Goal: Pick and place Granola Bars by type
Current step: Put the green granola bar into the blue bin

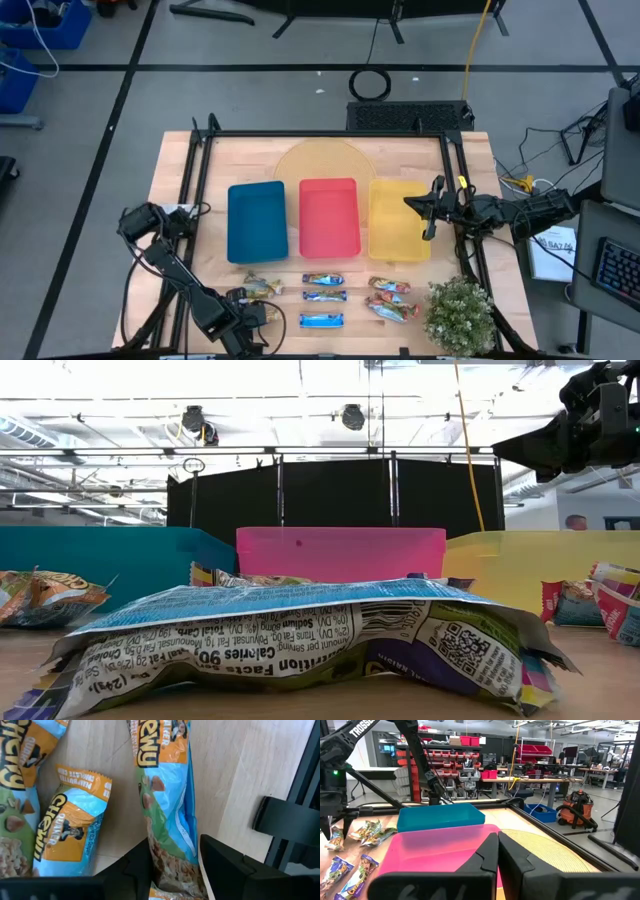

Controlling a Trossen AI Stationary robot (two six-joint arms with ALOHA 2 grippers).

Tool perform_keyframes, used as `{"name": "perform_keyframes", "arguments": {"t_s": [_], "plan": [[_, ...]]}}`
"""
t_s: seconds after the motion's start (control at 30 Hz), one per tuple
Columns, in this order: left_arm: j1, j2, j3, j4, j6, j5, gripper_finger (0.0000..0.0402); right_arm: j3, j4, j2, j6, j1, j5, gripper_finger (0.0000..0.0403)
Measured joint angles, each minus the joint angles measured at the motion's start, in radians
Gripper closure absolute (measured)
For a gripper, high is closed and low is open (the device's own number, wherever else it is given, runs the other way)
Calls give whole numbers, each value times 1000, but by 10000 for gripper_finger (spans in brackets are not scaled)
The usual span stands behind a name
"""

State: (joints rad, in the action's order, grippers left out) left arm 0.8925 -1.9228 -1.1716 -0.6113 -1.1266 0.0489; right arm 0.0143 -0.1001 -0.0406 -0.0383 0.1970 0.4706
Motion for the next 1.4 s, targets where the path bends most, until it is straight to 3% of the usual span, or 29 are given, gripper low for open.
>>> {"name": "perform_keyframes", "arguments": {"t_s": [0.13, 0.4, 0.6, 0.8, 1.13, 1.23, 1.4], "plan": [[-1, 12, 2, -2, 24, -2, 268, 0, 0, 0, 0, 0, 0, 403], [-11, 85, 6, 30, 94, 4, 360, 0, 0, 0, 0, 0, 0, 403], [-14, 204, 6, 15, 137, -3, 364, 0, 0, 0, 0, 0, 0, 403], [-50, 358, 5, -57, 296, 112, 350, 0, 0, 0, 0, 0, 0, 403], [-346, 548, 5, -649, 496, 355, 370, 0, 0, 0, 0, 0, 0, 403], [-454, 549, 46, -649, 607, 324, 362, 0, 0, 0, 0, 0, 0, 403], [-583, 547, 194, -418, 764, 195, 364, 0, 0, 0, 0, 0, 0, 403]]}}
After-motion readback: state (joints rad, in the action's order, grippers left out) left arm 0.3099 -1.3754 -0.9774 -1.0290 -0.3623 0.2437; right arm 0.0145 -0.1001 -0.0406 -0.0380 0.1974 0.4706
